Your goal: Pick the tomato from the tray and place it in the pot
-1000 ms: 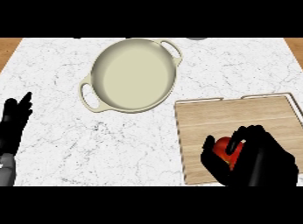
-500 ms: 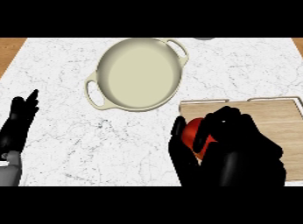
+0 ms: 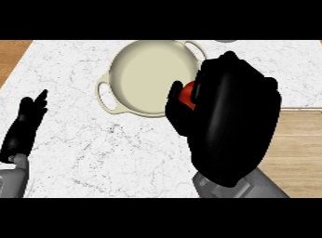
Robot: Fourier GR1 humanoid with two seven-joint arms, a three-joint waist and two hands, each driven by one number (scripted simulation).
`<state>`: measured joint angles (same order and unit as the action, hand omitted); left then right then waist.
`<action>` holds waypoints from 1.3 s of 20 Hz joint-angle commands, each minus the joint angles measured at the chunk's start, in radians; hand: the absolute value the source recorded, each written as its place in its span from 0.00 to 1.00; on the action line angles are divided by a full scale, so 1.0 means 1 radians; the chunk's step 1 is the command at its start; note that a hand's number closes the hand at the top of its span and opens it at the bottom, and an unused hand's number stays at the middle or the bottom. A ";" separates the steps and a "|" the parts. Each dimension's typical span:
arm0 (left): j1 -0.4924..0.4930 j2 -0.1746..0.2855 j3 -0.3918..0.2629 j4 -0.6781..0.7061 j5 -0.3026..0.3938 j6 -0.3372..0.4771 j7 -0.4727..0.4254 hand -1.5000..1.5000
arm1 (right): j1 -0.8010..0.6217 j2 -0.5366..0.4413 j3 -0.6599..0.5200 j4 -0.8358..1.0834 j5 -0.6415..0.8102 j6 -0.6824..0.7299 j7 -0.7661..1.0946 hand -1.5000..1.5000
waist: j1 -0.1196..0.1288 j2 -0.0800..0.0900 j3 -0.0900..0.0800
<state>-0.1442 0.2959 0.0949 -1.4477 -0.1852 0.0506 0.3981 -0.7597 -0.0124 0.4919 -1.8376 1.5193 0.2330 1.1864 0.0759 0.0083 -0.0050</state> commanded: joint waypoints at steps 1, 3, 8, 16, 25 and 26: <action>-0.030 -0.024 -0.015 0.018 -0.006 0.010 0.002 0.50 | -0.148 0.012 -0.086 0.143 -0.129 0.046 0.229 1.00 | 0.008 0.003 0.000; -0.023 0.003 0.002 0.037 -0.005 -0.003 -0.022 0.50 | -0.195 0.012 -0.131 0.253 -0.176 -0.025 0.214 1.00 | 0.018 0.010 0.001; -0.057 -0.027 -0.021 0.013 -0.012 0.011 0.008 0.50 | -0.315 0.012 -0.211 0.445 -0.317 -0.062 0.217 1.00 | 0.025 0.006 0.002; -0.050 -0.045 -0.045 0.027 -0.043 0.028 -0.009 0.50 | -0.331 0.012 -0.318 0.691 -0.480 -0.310 0.160 0.00 | 0.031 0.017 0.004; -0.048 -0.035 -0.024 0.037 -0.023 0.015 -0.028 0.50 | -0.329 0.012 -0.331 0.755 -0.485 -0.744 0.048 0.00 | 0.039 0.016 0.004; -0.050 -0.014 -0.011 0.040 -0.016 0.000 -0.019 0.50 | -0.322 0.012 -0.344 0.746 -0.474 -0.803 0.016 0.00 | 0.034 0.016 0.005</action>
<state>-0.1969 0.2716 0.0758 -1.4100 -0.2007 0.0528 0.3797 -1.0707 -0.0093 0.1664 -1.1034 1.0281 -0.3009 1.0988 0.1130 0.0250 -0.0006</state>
